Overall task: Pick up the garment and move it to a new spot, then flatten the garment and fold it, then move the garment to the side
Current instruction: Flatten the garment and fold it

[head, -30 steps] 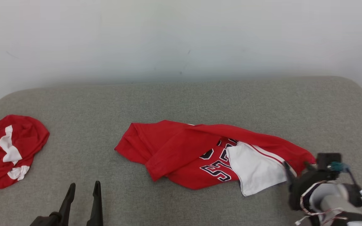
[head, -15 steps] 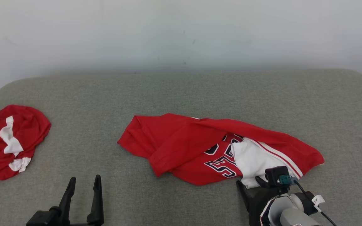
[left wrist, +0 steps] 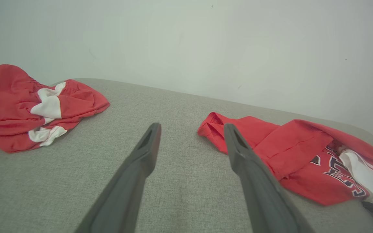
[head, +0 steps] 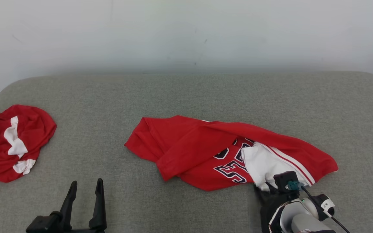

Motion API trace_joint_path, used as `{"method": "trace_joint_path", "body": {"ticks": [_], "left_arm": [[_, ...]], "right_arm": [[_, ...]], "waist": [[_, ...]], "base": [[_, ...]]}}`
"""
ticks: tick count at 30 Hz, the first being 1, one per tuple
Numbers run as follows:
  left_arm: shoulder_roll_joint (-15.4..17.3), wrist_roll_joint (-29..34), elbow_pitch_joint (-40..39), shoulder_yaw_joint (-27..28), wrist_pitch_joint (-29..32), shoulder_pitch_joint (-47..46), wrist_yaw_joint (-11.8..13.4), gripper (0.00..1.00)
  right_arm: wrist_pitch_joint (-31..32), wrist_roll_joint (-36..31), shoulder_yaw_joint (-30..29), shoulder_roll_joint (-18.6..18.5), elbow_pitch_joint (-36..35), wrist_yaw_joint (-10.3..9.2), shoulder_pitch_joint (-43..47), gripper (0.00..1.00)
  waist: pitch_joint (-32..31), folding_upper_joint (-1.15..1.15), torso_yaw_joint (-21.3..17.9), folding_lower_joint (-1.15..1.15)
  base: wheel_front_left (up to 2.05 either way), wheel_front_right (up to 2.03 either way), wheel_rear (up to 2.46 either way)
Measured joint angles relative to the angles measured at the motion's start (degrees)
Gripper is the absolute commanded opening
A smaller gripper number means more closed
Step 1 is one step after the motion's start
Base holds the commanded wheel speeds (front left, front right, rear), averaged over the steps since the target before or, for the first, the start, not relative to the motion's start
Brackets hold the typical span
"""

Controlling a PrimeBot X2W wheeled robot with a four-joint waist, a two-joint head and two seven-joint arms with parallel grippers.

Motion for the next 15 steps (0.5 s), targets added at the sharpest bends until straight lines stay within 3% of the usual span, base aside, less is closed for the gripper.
{"method": "trace_joint_path", "body": {"ticks": [1,7,15], "left_arm": [[0.0,0.0,0.0,0.1,0.0,0.0,0.0,1.0],[0.0,-0.5,-0.2,0.2,0.0,0.2,0.3,1.0],[0.0,-0.8,-0.5,-0.1,0.0,0.5,0.5,1.0]], "right_arm": [[0.1,-0.6,-0.6,-0.1,0.2,0.0,0.1,0.0],[-2.0,-3.9,-5.2,-2.4,0.9,0.02,0.5,0.0],[-4.1,-8.9,-11.5,-8.9,0.5,-0.02,0.5,0.0]], "waist": [[0.0,0.0,-0.1,0.0],[-0.4,0.0,-1.5,0.01],[-0.7,0.0,-3.4,0.01]], "base": [[0.0,0.0,0.0],[0.0,0.0,0.0],[0.0,0.0,0.0]]}}
